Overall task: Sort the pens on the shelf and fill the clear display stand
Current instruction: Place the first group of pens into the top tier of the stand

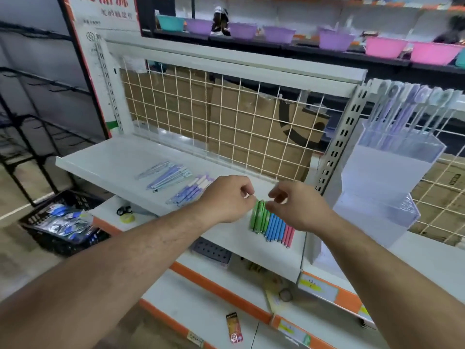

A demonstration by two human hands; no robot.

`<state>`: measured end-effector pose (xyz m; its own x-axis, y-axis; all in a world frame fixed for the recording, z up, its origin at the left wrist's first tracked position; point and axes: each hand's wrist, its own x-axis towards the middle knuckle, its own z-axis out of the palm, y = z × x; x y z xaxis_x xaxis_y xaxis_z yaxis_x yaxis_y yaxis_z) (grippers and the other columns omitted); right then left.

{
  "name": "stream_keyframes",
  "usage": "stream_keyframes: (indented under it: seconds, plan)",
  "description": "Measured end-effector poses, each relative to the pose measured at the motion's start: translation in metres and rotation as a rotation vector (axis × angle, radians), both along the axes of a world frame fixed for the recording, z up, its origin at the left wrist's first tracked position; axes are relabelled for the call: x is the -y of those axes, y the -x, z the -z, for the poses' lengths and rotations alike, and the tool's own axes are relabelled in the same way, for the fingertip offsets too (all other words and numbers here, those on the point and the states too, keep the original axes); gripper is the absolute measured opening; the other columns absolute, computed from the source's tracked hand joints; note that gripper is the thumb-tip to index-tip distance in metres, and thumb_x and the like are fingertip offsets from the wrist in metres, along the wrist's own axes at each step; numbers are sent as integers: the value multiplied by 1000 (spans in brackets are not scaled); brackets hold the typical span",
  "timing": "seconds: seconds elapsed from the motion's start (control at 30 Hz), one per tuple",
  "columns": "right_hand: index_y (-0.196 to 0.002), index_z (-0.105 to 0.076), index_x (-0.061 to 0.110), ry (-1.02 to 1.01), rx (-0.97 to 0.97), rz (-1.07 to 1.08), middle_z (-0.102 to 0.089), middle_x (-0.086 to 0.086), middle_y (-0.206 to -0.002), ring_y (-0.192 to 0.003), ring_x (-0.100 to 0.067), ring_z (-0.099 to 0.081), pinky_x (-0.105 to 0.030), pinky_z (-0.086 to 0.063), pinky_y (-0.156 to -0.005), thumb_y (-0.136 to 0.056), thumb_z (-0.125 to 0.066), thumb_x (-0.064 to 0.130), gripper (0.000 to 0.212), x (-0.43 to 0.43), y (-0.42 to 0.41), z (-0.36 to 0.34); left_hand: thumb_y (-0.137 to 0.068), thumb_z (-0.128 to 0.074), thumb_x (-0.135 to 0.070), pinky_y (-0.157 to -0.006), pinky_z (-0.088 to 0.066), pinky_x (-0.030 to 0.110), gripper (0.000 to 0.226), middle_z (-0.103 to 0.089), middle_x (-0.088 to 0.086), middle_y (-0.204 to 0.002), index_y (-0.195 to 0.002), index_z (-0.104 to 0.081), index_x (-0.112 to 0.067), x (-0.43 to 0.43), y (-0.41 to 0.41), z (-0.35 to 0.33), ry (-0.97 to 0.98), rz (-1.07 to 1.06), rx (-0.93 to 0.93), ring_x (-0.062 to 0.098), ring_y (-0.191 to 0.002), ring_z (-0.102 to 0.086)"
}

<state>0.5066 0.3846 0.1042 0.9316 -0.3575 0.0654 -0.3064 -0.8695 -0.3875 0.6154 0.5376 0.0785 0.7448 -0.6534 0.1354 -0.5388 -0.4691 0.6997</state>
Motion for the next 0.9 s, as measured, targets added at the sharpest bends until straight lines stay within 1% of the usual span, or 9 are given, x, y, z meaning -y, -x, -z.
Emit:
stream_keyframes:
  seconds: [0.07,0.13,0.2,0.3,0.4,0.47,0.6,0.7,0.9]
  plan:
    - [-118,-68,23,-1,-9,-28,-69,8,-106,-96,-13,-64,-37,-56,-85,-90,-69,43,34,-15,-16,2,-86,-66,-29,-74,-59,33,2,-68,-9,-88,-86,-65,-31,-15,-11,3,5,-17,2,9,-78,-69]
    - [-118,-67,23,-4,-32,-43,-69,8,-108,-95,-14,-64,-35,-55,-84,-91,-69,42,33,-31,-32,5,-86,-65,-29,-79,-58,34,4,-69,-9,-87,-90,-68,-28,-30,-26,8,-13,-30,17,9,-81,-67]
    - [-116,-67,24,-11,-46,-47,-68,9,-106,-94,-14,-64,-38,-56,-85,-90,-69,43,32,-47,-53,11,-86,-65,-30,-82,-56,36,8,-68,-12,-89,-92,-69,-27,-45,-47,14,-37,-41,29,8,-86,-64]
    - [-112,-68,25,-6,-66,-40,-70,7,-104,-96,-17,-65,-40,-56,-87,-88,-69,42,29,-71,-90,22,-87,-64,-33,-82,-56,38,12,-67,-12,-94,-97,-68,-28,-68,-83,22,-94,-29,44,9,-89,-63]
    - [-110,-69,27,-10,-92,-12,-70,4,-106,-98,-20,-65,-41,-57,-86,-87,-68,42,27,-98,-133,32,-90,-63,-32,-78,-54,32,15,-65,-15,-101,-103,-68,-26,-92,-127,31,-155,-8,45,9,-92,-61]
    - [-107,-69,26,-22,-106,3,-71,2,-107,-99,-22,-65,-40,-57,-86,-87,-68,39,24,-117,-165,38,-90,-63,-33,-80,-53,33,16,-66,-14,-100,-104,-68,-25,-110,-163,37,-196,-1,51,11,-92,-62]
    - [-106,-68,27,-46,-131,31,-70,4,-106,-99,-20,-64,-33,-54,-83,-87,-67,37,22,-147,-222,49,-87,-65,-32,-84,-53,33,18,-70,-5,-98,-102,-69,-23,-142,-229,49,-250,7,87,16,-93,-65]
    - [-114,-68,26,-76,-143,47,-69,5,-109,-100,-18,-64,-35,-55,-87,-89,-67,39,28,-165,-257,55,-87,-63,-31,-84,-53,34,12,-70,-6,-97,-95,-69,-25,-158,-271,58,-294,23,83,17,-91,-65]
    - [-114,-67,25,-101,-203,51,-67,5,-111,-101,-19,-63,-39,-55,-90,-90,-65,38,27,-182,-310,68,-87,-61,-34,-81,-53,33,9,-65,-10,-91,-92,-66,-27,-168,-329,77,-346,11,71,17,-89,-62]
